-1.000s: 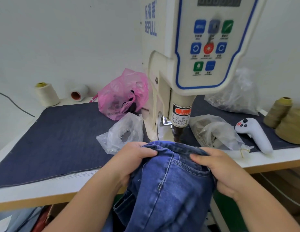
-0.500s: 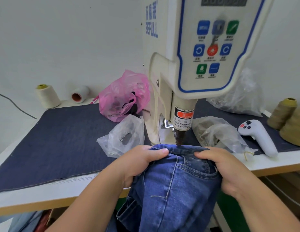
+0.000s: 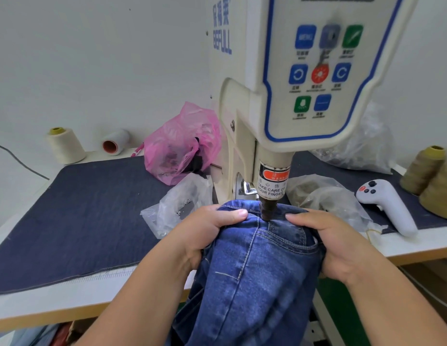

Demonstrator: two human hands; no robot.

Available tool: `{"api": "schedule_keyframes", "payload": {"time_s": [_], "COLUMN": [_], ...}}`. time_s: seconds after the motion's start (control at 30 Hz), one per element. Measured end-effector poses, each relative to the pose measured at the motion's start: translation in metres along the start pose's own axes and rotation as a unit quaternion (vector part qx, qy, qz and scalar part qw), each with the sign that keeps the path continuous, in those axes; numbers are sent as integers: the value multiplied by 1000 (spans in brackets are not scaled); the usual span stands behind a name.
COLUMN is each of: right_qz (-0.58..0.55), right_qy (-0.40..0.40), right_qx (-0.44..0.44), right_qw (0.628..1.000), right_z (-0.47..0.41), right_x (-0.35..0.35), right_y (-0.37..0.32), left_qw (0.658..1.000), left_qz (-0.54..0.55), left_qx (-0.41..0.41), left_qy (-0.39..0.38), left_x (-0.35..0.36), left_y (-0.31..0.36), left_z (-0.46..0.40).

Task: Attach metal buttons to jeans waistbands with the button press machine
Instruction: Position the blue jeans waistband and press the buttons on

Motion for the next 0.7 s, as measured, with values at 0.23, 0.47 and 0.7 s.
{"api": "schedule_keyframes", "payload": {"time_s": [0.23,0.47,0.7], "right_qz": [6,19,48], "right_qy": [54,114,138], "right_qx": [-53,-121,-146], "right_qw": [997,986,978], "right_z": [-11,-26,-31], "right_x": [-4,-7,-14], "right_y": [2,2,8], "left_qw": [999,996,996], "left_qz": [29,74,65], "left_qx": [37,44,55], "left_qy": [-6,-19,-41], "left_x": [2,6,8], "left_y": [-6,-7,-17], "left_z": [-3,-8,-9]}}
Point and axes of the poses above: each hand's wrist, its own z-axis away from the middle knuckle, its own x-axis out of the palm, y = z × x, the point moved 1 cm from there along -z, towards the middle knuckle, and after that the axes turned 9 degrees about x, right-handed, at the moved point
